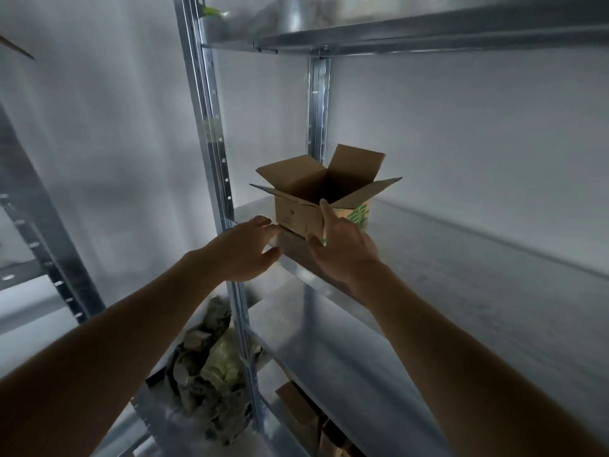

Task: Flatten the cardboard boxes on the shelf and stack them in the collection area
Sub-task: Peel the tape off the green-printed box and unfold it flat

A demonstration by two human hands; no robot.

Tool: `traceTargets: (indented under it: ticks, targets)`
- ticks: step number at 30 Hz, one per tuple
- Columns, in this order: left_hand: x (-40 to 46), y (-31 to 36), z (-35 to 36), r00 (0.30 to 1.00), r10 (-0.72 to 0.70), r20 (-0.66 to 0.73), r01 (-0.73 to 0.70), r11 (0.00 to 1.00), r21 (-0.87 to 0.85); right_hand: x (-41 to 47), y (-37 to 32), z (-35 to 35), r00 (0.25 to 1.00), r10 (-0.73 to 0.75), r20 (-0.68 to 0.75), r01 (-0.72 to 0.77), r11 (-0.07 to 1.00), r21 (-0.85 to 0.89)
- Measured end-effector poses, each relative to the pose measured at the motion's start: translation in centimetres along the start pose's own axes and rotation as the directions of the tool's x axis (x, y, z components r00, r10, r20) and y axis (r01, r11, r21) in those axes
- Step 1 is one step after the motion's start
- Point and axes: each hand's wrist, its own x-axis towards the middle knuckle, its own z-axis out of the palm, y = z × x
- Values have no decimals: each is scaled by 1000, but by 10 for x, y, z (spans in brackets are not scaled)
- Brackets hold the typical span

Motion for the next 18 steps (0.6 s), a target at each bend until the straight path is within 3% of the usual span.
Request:
traceTargets:
  ticks: [4,11,18]
  targets:
    - [33,-34,5,999,15,41,-15,1000,-11,30,-7,14,997,77,-5,-77,997,13]
    - [73,-80,16,985,166,38,-165,986,-21,53,-15,32,942,260,-214,-251,966,66]
    - [96,-101,19,963,259,81,-257,966,-25,38,-19,33,844,327,-425,-290,945,152]
